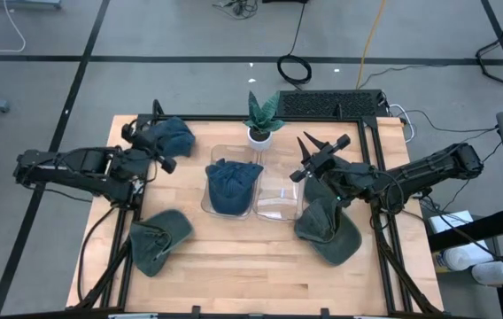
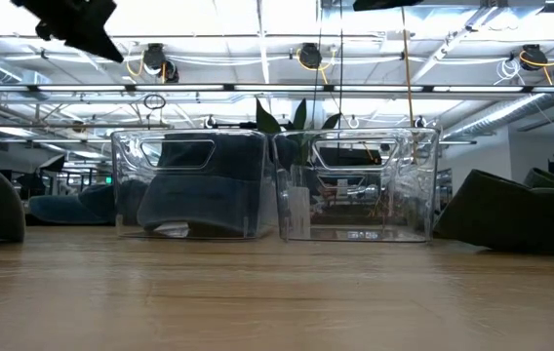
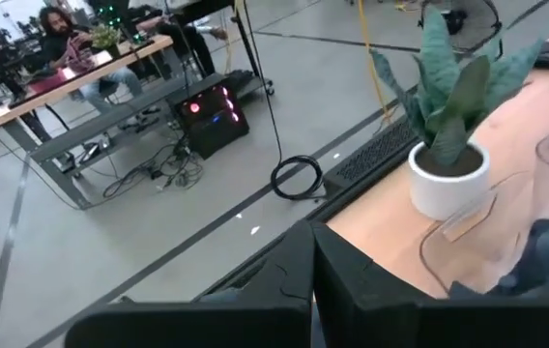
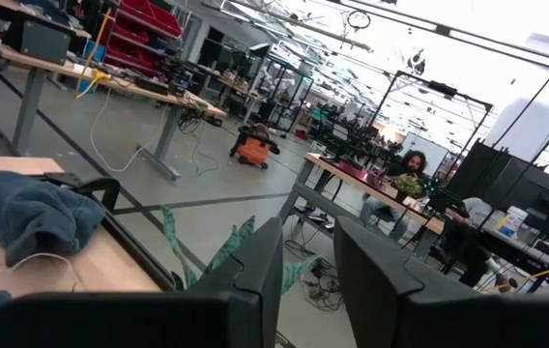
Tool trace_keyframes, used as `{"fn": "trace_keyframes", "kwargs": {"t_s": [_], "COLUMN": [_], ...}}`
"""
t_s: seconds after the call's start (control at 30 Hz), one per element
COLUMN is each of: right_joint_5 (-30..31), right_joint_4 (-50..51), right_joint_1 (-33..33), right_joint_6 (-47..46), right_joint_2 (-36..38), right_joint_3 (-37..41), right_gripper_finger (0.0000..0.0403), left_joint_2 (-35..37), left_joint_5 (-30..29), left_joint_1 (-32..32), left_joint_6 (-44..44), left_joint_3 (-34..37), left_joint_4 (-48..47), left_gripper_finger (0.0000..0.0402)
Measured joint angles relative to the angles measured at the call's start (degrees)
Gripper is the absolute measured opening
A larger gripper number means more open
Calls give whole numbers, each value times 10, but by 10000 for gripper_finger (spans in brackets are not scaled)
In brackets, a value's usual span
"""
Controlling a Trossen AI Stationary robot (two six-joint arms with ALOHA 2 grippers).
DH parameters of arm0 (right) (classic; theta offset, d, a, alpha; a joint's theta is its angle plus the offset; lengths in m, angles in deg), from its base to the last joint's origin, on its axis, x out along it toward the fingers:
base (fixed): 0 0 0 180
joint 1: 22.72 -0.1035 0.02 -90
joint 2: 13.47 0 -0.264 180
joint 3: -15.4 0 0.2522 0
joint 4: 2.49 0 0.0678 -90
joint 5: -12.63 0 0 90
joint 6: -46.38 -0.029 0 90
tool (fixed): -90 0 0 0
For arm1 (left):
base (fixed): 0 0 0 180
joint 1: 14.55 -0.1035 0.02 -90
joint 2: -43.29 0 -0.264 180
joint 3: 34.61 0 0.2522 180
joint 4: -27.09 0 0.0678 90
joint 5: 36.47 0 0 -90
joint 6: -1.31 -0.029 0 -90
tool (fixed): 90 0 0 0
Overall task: Pick & Place hat
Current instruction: Put the blue cap into the left transparent bin
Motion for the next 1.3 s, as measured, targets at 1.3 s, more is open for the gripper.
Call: {"fn": "trace_keyframes", "kwargs": {"t_s": [1.3], "right_joint_5": [1], "right_joint_4": [8], "right_joint_1": [0], "right_joint_6": [-45], "right_joint_2": [0], "right_joint_3": [0], "right_gripper_finger": [156], "left_joint_2": [103], "left_joint_5": [-31], "left_joint_1": [-90], "left_joint_6": [79], "left_joint_3": [99], "left_joint_4": [-1], "left_gripper_finger": [161]}}
